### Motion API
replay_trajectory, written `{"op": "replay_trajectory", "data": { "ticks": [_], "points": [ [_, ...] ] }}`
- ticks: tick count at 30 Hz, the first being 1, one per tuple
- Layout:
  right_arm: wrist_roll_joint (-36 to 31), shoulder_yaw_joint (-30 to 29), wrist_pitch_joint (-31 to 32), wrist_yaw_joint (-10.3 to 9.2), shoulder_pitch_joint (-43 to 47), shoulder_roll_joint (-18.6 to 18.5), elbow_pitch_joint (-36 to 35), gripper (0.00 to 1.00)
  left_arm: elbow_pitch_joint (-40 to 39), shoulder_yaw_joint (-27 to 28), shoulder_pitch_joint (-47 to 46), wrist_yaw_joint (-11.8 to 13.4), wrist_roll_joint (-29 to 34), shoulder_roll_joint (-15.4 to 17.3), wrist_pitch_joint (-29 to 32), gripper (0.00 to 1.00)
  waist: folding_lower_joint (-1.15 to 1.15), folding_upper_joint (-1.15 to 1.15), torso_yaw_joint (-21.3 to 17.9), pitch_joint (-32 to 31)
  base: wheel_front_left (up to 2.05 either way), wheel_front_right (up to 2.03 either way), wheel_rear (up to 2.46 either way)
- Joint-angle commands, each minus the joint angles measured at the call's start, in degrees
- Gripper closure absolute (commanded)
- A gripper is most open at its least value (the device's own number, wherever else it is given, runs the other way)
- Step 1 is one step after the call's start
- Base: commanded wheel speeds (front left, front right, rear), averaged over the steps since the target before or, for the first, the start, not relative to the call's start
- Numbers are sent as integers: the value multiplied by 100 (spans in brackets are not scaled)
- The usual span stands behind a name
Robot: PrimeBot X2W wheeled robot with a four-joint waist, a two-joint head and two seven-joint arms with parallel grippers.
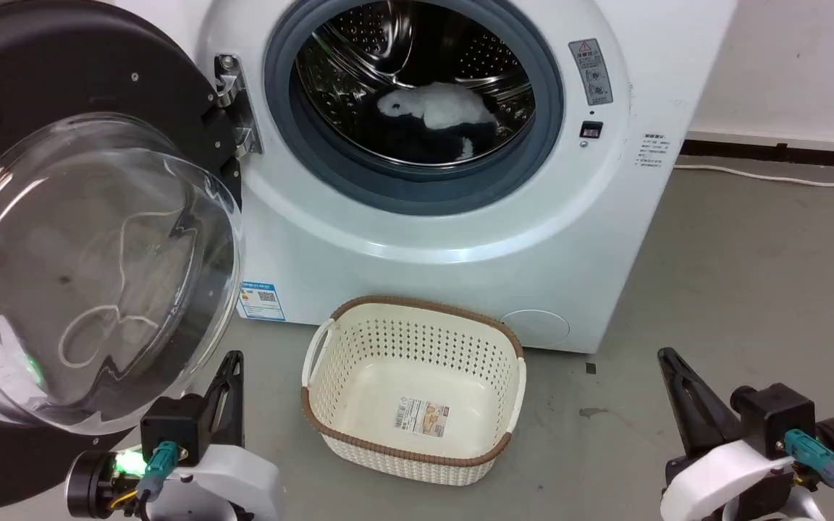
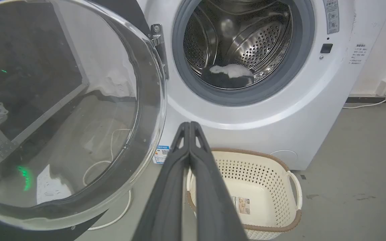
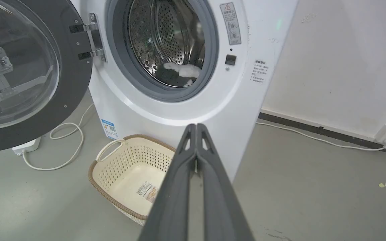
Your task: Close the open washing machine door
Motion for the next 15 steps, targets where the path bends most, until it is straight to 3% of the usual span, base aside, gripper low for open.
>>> {"op": "replay_trajectory", "data": {
  "ticks": [1, 15],
  "points": [
    [-43, -2, 3, 5, 97, 26, -25, 100, -23, 4, 84, 17, 10, 0, 2, 100, 0, 0, 0, 0, 0, 0, 0],
    [-43, -2, 3, 5, 97, 26, -25, 100, -23, 4, 84, 17, 10, 0, 2, 100, 0, 0, 0, 0, 0, 0, 0]
  ]
}}
